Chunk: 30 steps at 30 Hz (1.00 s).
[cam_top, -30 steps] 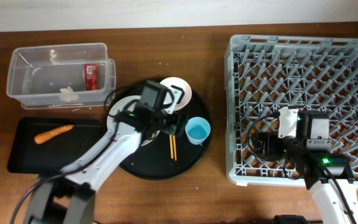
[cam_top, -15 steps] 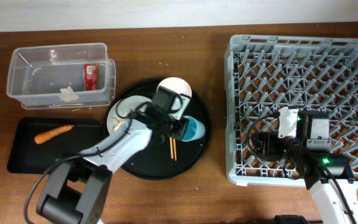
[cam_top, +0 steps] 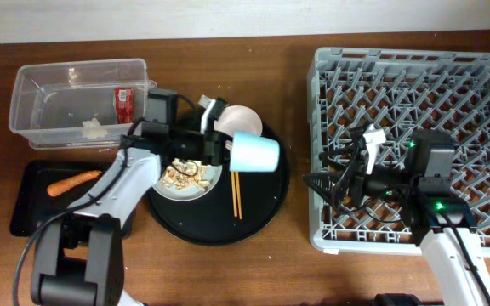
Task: Sort waste into correct bins and load items into the dishwasher rack
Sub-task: 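Pass the blue cup from the left gripper to the right gripper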
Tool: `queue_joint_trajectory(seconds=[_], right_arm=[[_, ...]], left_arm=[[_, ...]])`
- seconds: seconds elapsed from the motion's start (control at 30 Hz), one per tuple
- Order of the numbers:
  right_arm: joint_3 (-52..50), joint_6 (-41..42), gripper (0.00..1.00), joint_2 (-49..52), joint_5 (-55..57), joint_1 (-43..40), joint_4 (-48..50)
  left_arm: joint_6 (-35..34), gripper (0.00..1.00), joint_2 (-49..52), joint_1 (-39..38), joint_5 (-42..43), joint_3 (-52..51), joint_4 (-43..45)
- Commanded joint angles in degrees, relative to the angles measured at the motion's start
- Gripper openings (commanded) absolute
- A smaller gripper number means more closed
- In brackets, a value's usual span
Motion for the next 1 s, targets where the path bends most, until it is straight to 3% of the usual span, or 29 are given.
queue_joint_trajectory(seconds=[0.0, 0.13, 0.33, 0.47, 0.53, 0.93, 0.97], right_arm=[[0.83, -0.15, 0.98, 1.11, -6.21, 0.31, 0.2], [0.83, -0.13, 0.98, 1.16, -9.44, 0.33, 0.17], [0.83, -0.13, 0.99, 1.16, -10.73, 0.33, 0.0], [0.76, -0.13, 0.86, 1.16, -10.71, 0.35, -1.79], [0.76, -0.15, 0.72, 1.22, -10.67, 0.35, -1.73], [0.76, -0.17, 0.61, 1.36, -5.9, 0.31, -1.46], [0.76, -0.17, 0.6, 1.36, -5.66, 0.31, -1.33]], left_arm=[[-3.98, 0.0, -1.4, -4.83, 0.09, 0.79, 3.39], [-10.43, 0.0, -1.4, -9.51, -4.96, 0.79, 10.8], [-14.32, 0.0, -1.42, -12.92, -6.99, 0.79, 13.99], [-15.93, 0.0, -1.42, -13.25, -7.93, 0.79, 17.38], [-16.68, 0.0, -1.42, -13.27, -8.0, 0.79, 17.84], [-16.63, 0.01, -1.42, -13.25, -8.07, 0.79, 17.38], [-16.61, 0.14, -1.42, -13.25, -8.26, 0.79, 17.4]])
